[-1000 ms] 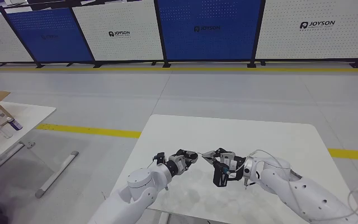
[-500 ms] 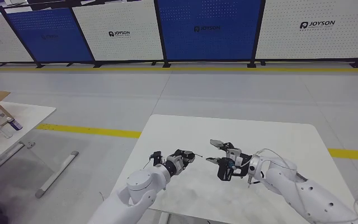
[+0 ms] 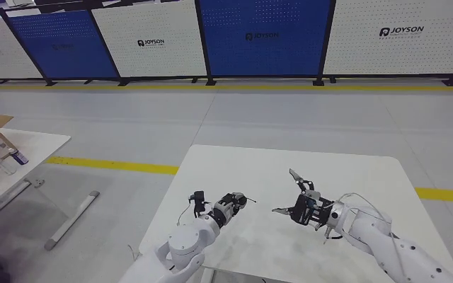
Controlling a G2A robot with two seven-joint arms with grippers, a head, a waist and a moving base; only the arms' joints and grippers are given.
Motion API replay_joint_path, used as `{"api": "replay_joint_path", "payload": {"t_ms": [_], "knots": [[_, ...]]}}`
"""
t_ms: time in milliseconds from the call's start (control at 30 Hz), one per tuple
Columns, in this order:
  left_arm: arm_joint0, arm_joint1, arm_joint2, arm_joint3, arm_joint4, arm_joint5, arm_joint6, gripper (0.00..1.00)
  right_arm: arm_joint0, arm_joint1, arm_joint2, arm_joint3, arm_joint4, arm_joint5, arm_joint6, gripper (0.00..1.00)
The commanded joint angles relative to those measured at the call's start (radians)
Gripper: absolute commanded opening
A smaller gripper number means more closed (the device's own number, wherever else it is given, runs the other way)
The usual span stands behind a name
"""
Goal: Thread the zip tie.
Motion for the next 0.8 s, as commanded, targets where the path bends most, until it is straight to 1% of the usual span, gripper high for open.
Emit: {"api": "replay_joint_path", "payload": {"t_ms": [0,100,133,167,200,267,333,500,567,600,633,667,767], "knots": [[0.000,0.000,0.000,0.000,0.000,0.000,0.000,0.00,0.000,0.000,0.000,0.000,0.000,0.000,0.000,1.00],[0.000,-0.001,0.001,0.001,0.002,-0.003,-0.004,0.00,-0.003,0.000,0.002,0.001,0.007,0.003,0.001,1.00],[-0.002,-0.001,0.001,0.005,0.013,-0.007,-0.007,0.00,-0.012,-0.002,0.011,0.005,0.040,0.004,0.006,1.00],[-0.003,-0.001,0.001,0.007,0.034,-0.017,-0.007,0.00,-0.021,-0.004,0.015,0.008,0.082,0.000,0.011,1.00],[-0.001,-0.002,0.005,0.011,0.061,-0.034,-0.010,0.00,-0.026,-0.007,0.004,0.008,0.160,0.000,0.015,1.00],[0.005,-0.002,0.007,0.014,0.086,-0.056,-0.024,0.00,-0.016,-0.007,-0.018,0.022,0.272,0.000,0.019,1.00],[0.012,-0.002,0.003,0.014,0.110,-0.075,-0.035,0.00,0.006,-0.005,-0.063,0.029,0.403,0.000,0.042,1.00],[0.023,-0.005,-0.012,0.002,0.111,-0.069,-0.036,0.00,0.098,0.015,-0.213,0.011,0.694,0.000,0.134,1.00],[0.029,-0.005,-0.014,-0.008,0.125,-0.078,-0.046,0.00,0.135,0.023,-0.284,-0.012,0.834,0.000,0.180,1.00],[0.033,-0.005,-0.015,-0.012,0.132,-0.083,-0.049,0.00,0.158,0.026,-0.310,-0.020,0.884,0.000,0.204,1.00],[0.037,-0.006,-0.016,-0.017,0.142,-0.091,-0.051,0.00,0.185,0.031,-0.339,-0.018,0.922,0.000,0.216,1.00],[0.041,-0.006,-0.016,-0.019,0.146,-0.093,-0.051,0.00,0.187,0.032,-0.342,-0.024,0.961,0.000,0.227,1.00],[0.042,-0.006,-0.016,-0.020,0.146,-0.093,-0.052,0.00,0.187,0.032,-0.342,-0.024,0.961,0.000,0.227,1.00]]}}
